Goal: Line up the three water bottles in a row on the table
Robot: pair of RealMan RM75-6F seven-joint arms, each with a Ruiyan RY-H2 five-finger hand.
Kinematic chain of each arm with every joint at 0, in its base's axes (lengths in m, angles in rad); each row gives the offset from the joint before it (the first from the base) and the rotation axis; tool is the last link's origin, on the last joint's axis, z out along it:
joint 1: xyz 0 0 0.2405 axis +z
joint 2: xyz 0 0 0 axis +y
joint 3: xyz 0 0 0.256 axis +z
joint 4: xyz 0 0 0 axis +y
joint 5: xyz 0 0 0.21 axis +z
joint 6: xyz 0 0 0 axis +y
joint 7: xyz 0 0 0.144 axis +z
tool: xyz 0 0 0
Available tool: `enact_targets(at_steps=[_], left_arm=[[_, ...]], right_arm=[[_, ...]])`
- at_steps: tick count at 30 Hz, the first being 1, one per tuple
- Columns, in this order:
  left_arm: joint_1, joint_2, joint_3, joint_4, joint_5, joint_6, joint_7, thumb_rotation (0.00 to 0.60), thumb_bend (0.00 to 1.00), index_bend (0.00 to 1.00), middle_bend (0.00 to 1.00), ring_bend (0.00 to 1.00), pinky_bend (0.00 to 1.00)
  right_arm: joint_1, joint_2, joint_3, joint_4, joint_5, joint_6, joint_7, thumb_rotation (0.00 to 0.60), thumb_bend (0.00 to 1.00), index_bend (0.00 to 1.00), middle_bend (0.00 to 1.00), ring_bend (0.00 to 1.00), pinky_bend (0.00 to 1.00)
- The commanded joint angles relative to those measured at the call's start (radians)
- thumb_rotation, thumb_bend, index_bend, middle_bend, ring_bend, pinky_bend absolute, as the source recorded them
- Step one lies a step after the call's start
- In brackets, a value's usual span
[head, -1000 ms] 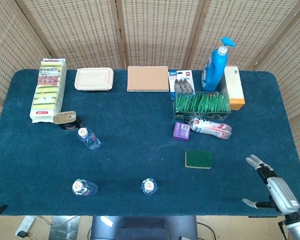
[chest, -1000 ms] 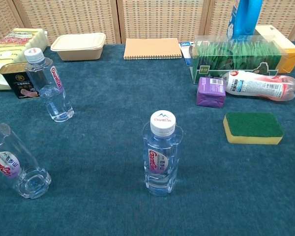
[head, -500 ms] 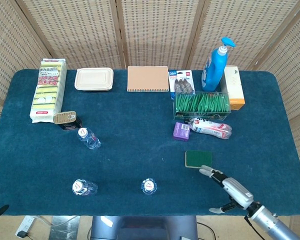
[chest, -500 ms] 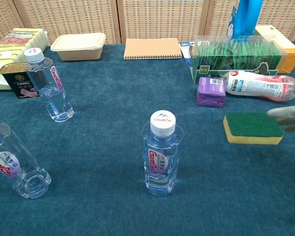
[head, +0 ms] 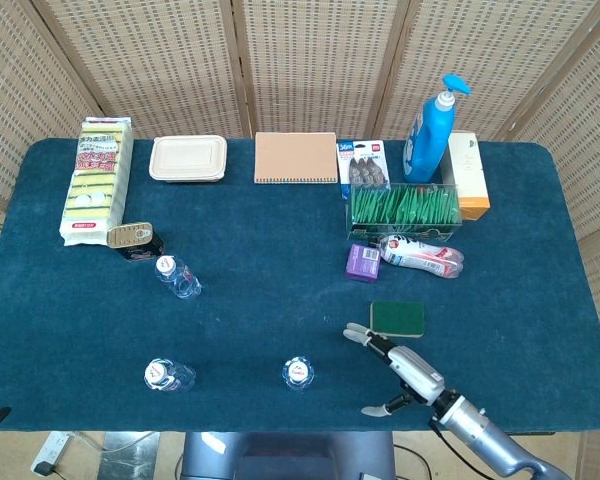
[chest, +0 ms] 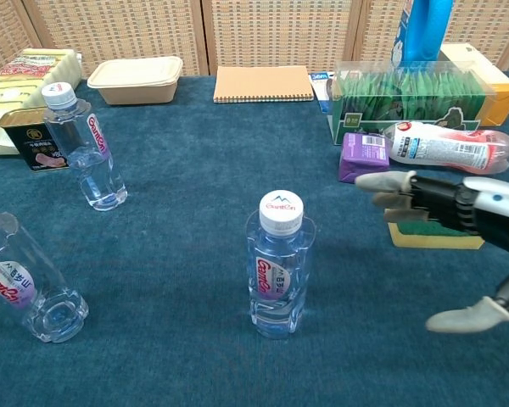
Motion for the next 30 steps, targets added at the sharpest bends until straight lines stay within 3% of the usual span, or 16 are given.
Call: enact_targets(at_steps=[1,11,21,30], left_arm=[[0.001,0.001,-0.003,0.001,-0.008,0.001,-0.008,0.6,0.08,0.0,0.0,0.0,0.01],[-0.003,0.007,-0.006,0.003,-0.02,-0.009,-0.03,0.6,0.08,0.0,0.0,0.0,0.01],[-0.003,0.01,-0.009,0.008,-0.029,-0.011,-0.05,0.6,0.08,0.0,0.0,0.0,0.01],[-0.004,0.012,-0.011,0.012,-0.031,-0.011,-0.063,0.6,0.08,0.0,0.0,0.0,0.01]], right_arm=[[0.017,-0.026,0.009,-0.02,0.023,-0.021,-0.027,0.6,0.0,0.0,0.03,0.01,0.08],[0.043,-0.157,0.055,-0.038,0.119,-0.072,-0.158,0.6,0.0,0.03,0.07,0.04,0.08],[0.054,-0.249,0.092,-0.032,0.206,-0.094,-0.25,0.6,0.0,0.11,0.2,0.18,0.15],[0.057,-0.297,0.102,-0.042,0.237,-0.085,-0.287,0.6,0.02,0.24,0.4,0.41,0.57]])
